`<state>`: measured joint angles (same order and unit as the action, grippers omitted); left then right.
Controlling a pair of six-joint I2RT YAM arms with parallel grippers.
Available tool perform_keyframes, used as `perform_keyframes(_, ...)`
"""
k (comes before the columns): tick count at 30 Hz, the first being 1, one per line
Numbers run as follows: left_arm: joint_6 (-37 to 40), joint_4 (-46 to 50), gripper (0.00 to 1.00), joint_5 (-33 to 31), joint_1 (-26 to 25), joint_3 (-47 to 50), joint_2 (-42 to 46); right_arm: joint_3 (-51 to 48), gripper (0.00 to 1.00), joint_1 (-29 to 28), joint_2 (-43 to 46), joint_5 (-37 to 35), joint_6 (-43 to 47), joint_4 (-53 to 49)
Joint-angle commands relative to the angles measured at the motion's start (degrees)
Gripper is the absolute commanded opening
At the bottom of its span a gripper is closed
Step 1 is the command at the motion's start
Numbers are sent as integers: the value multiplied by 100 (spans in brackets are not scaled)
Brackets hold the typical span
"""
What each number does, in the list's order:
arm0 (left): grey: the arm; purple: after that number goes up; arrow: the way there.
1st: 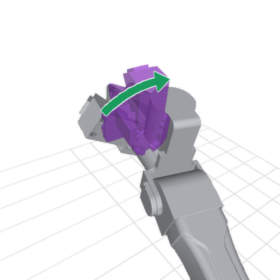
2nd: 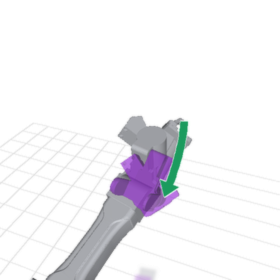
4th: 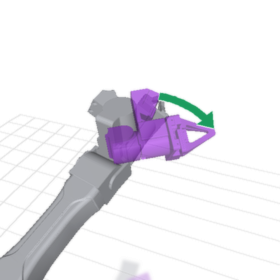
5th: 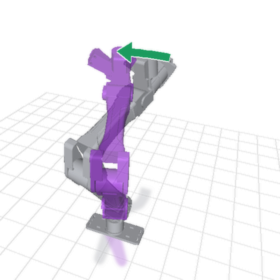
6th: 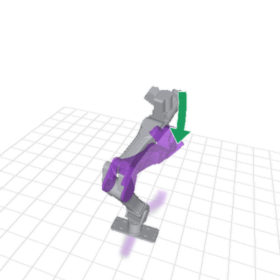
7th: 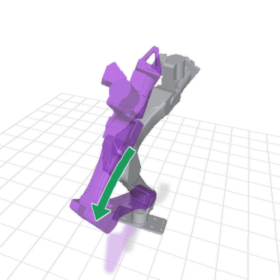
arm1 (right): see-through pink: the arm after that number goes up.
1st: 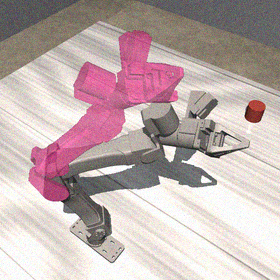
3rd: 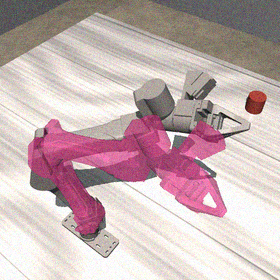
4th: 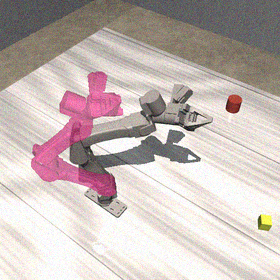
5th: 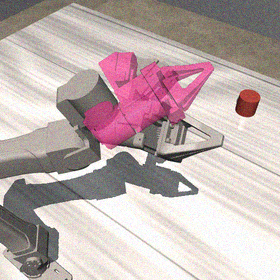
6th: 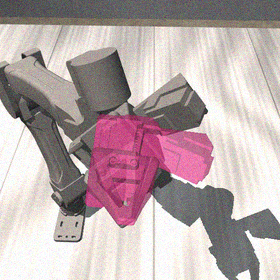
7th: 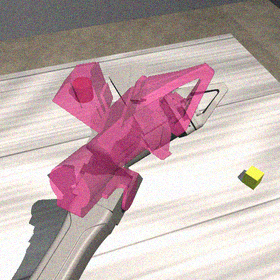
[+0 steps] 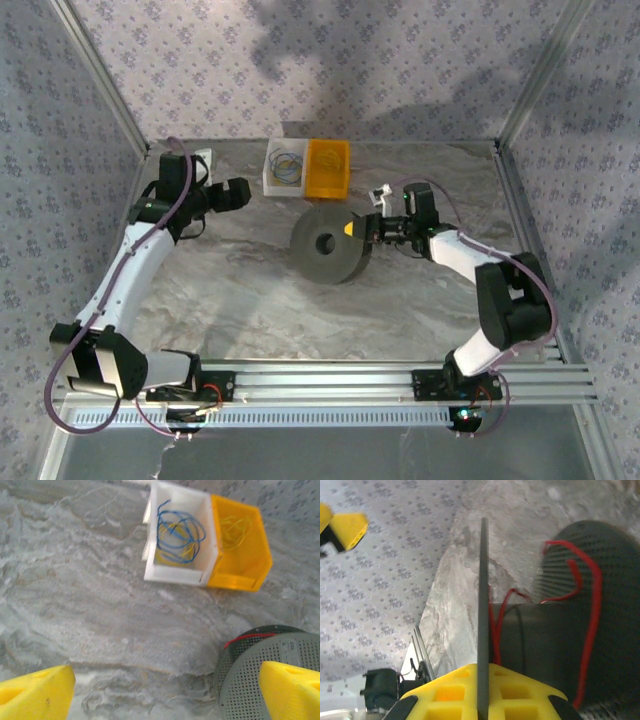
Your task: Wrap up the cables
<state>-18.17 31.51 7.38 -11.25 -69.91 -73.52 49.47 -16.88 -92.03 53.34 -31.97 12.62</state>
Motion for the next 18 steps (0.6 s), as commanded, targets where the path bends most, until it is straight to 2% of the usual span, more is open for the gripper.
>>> perform_keyframes(1,16,41,99,-316,22,61,310,15,0,-120,-291,-186,-357,649)
perform_keyframes(7,49,20,100,-528,12,273,423,23,0,-259,-747,-651,-287,431)
perform_keyframes(18,38,-72,100,-682,9,537,472,423,26,-439,-919,-1558,612,-982)
